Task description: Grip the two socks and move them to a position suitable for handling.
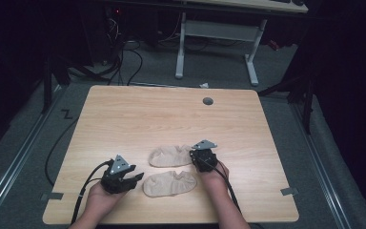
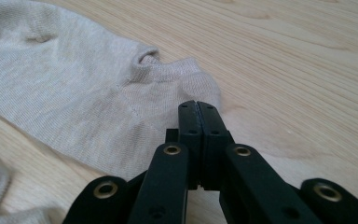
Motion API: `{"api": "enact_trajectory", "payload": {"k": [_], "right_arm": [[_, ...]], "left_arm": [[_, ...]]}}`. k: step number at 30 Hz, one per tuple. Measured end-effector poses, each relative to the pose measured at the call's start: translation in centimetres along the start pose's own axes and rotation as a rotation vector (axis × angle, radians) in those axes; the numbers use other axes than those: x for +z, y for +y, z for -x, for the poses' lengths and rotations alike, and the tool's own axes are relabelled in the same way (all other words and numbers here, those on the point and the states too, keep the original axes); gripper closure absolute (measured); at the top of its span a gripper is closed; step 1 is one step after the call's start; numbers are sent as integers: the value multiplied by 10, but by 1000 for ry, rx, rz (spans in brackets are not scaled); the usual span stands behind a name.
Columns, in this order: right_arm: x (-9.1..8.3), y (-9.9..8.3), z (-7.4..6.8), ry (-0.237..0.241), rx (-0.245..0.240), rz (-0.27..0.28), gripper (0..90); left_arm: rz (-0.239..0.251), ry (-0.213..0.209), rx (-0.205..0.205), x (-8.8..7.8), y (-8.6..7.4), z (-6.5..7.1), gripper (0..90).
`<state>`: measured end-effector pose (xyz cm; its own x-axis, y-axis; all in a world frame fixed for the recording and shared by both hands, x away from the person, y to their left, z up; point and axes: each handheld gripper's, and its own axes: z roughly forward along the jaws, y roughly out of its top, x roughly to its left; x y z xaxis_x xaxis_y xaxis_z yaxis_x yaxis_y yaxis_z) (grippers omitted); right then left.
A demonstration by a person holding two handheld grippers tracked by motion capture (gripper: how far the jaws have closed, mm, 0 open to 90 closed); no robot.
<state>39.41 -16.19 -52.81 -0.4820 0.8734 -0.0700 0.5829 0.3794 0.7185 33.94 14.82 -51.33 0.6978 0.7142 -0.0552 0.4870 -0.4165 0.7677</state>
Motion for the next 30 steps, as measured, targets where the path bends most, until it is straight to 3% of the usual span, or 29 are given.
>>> {"api": "enact_trajectory", "payload": {"k": [12, 15, 18, 23, 27, 30], "right_arm": [[6, 6, -14, 25, -35, 8, 880], [3, 7, -12, 20, -41, 16, 836], [-8, 9, -5, 18, -9, 62, 787], [-17, 6, 8, 4, 13, 86, 744], [-15, 5, 14, 30, 30, 89, 693], [-10, 7, 12, 75, 37, 85, 671]], "left_arm": [[17, 61, -42, 2, 1, -14, 543], [20, 57, -50, 3, 1, -19, 568], [15, 60, -57, 6, 2, -21, 553], [-10, 72, -38, 17, 6, -20, 544], [7, 71, -64, 26, 15, -21, 521], [5, 79, -55, 34, 23, -19, 517]]}}
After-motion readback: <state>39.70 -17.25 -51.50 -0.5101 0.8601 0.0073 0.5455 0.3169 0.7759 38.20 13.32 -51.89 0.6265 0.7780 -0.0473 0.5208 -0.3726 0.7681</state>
